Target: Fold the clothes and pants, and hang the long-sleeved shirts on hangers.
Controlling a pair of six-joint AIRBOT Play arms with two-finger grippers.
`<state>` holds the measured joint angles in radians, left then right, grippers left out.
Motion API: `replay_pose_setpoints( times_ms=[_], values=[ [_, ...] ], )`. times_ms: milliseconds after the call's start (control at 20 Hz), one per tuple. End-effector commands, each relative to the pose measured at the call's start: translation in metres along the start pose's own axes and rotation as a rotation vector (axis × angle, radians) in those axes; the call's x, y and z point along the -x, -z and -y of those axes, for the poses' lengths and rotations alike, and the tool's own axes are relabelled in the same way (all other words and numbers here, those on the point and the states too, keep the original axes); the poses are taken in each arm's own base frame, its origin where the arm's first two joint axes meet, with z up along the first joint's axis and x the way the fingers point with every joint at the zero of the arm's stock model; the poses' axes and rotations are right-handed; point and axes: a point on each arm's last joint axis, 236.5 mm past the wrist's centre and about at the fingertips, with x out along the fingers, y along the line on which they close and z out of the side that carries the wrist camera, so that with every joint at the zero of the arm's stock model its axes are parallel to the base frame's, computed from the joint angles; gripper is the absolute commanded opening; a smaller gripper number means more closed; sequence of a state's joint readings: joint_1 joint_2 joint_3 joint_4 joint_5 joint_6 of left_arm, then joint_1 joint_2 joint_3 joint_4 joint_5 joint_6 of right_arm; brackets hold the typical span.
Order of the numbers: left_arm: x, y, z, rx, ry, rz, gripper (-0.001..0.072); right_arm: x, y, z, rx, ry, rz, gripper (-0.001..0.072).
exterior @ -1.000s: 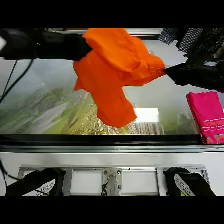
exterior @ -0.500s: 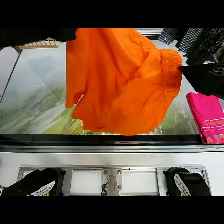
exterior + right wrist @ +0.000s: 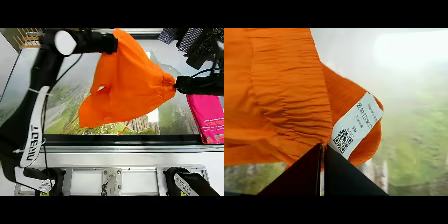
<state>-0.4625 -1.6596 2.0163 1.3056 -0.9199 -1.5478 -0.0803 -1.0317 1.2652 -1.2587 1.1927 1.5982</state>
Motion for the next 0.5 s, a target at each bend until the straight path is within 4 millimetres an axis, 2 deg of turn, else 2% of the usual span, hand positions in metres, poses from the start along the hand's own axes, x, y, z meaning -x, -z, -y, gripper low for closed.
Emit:
replay_pose_setpoints(
  times_ms=[0,50,100,200,300,400,450],
  values=[
    [-0.043,0.043,-0.04,0.11,-0.052,-0.115,0.0651,-0.06,-0.004,0.071,-0.046,0.163,-0.059,0.0184],
    [-0.036,0.047,-0.059,0.156,-0.08,-0.141,0.0651,-0.07,-0.006,0.086,-0.078,0.176,-0.063,0.0488],
    [-0.025,0.052,-0.08,0.187,-0.11,-0.173,0.065,-0.075,-0.005,0.096,-0.111,0.179,-0.073,0.0587],
    [0.009,0.069,-0.126,0.246,-0.181,-0.266,0.0613,-0.069,-0.004,0.113,-0.132,0.2,-0.073,0.0587],
    [0.041,0.102,-0.164,0.336,-0.247,-0.357,0.0613,-0.051,-0.002,0.114,-0.104,0.205,-0.067,0.0587],
    [0.065,0.152,-0.184,0.432,-0.296,-0.438,0.0612,-0.036,0.003,0.108,-0.077,0.202,-0.053,0.0587],
    [0.074,0.187,-0.187,0.477,-0.314,-0.49,0.0613,-0.029,0.006,0.104,-0.072,0.201,-0.042,0.0587]
  ],
)
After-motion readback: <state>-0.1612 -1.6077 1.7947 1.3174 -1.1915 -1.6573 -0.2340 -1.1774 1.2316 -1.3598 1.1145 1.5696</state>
